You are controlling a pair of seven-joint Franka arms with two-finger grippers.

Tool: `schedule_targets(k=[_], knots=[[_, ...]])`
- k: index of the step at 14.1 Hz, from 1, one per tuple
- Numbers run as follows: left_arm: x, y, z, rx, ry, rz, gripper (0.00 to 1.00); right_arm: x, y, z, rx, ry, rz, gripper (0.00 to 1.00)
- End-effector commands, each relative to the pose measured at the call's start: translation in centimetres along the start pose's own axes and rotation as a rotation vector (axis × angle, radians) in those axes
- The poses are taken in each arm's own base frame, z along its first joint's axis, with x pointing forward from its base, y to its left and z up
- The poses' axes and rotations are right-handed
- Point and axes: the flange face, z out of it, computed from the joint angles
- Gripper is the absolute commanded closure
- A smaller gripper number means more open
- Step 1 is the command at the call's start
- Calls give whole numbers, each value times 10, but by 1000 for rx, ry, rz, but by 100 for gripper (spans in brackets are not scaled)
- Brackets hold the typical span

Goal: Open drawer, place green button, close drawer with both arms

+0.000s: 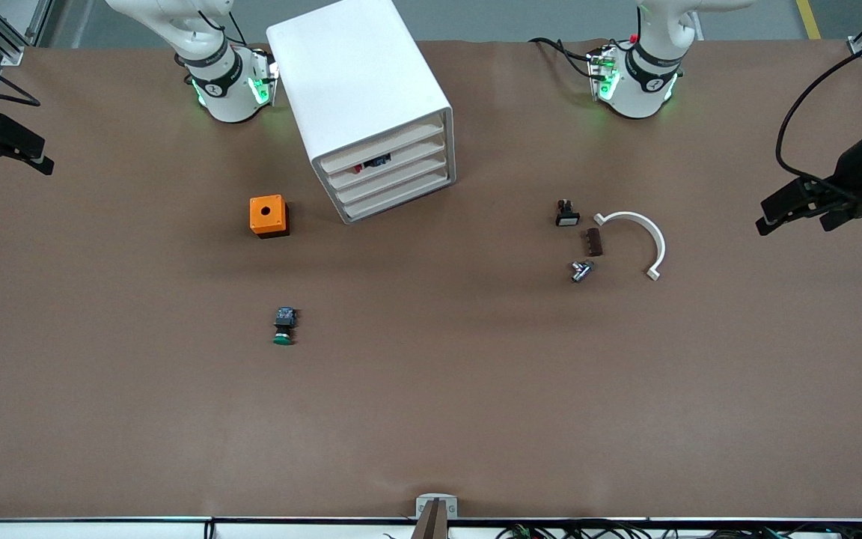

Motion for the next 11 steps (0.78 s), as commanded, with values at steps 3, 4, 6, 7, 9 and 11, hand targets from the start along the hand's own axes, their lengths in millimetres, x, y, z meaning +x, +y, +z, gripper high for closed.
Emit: schedule_targets(k=[3, 4, 6, 7, 9, 11], knots=[[26, 12, 68, 33, -113, 2, 0, -13, -3, -2, 4, 6, -12, 0], [30, 14, 85, 35, -139, 5, 0, -13, -3, -2, 4, 6, -12, 0], [34, 25, 114, 44, -184, -16, 0, -12, -5, -2, 3, 6, -18, 0], [34, 40, 129, 59, -205, -43, 0, -12, -8, -3, 3, 7, -23, 0], [36, 49, 149, 62, -234, -103, 0, -12, -11, -3, 3, 7, -27, 0], [36, 58, 156, 40, -252, -121, 0, -12, -11, -3, 3, 7, -29, 0]])
